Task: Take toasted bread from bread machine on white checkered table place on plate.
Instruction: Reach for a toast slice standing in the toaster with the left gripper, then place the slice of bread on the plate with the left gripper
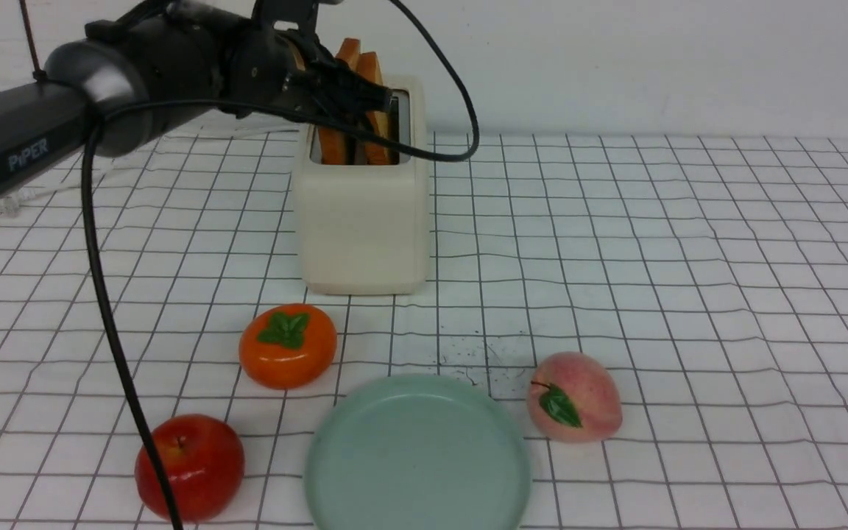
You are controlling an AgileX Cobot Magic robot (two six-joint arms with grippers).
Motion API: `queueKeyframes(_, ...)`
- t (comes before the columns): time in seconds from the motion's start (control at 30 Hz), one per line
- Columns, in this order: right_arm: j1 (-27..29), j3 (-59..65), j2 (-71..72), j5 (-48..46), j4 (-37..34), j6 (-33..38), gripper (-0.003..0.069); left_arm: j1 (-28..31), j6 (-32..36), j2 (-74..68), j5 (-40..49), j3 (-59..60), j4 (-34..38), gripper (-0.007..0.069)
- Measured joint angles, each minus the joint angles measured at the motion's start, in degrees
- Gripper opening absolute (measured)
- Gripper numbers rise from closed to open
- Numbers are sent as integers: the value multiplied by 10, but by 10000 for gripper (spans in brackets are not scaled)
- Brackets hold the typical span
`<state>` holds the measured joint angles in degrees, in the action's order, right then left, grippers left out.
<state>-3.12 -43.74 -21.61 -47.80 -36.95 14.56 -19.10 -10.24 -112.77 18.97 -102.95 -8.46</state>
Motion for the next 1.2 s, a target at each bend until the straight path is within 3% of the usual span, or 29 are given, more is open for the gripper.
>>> queueKeyframes(0.27, 0, 0, 0, 1, -8, 13, -6, 0, -8, 158, 57, 0, -7, 99)
queueKeyframes(0.37, 0, 0, 0, 1, -10, 14, -6, 0, -21, 228, 160, -1, 31, 99)
queueKeyframes(0.43, 0, 0, 0, 1, -13, 14, -6, 0, -7, 278, 245, 13, 101, 99)
queueKeyframes(0.57, 0, 0, 0, -19, -15, 14, -6, 0, 90, 339, 329, 133, 299, 99)
queueKeyframes(0.6, 0, 0, 0, -21, -15, 14, -6, 0, 96, 342, 333, 142, 311, 99)
queueKeyframes(0.67, 0, 0, 0, -44, -15, 15, -4, 0, 184, 364, 339, 280, 459, 99)
queueKeyframes(0.73, 0, 0, 0, -53, -15, 15, -4, 0, 228, 368, 334, 328, 506, 99)
queueKeyframes(0.8, 0, 0, 0, -64, -15, 15, -2, 0, 334, 366, 305, 443, 625, 99)
queueKeyframes(1.0, 0, 0, 0, -64, -25, 15, -1, 0, 491, 340, 247, 538, 764, 99)
queueKeyframes(1.2, 0, 0, 0, -63, -38, 15, 0, 0, 524, 283, 239, 543, 781, 99)
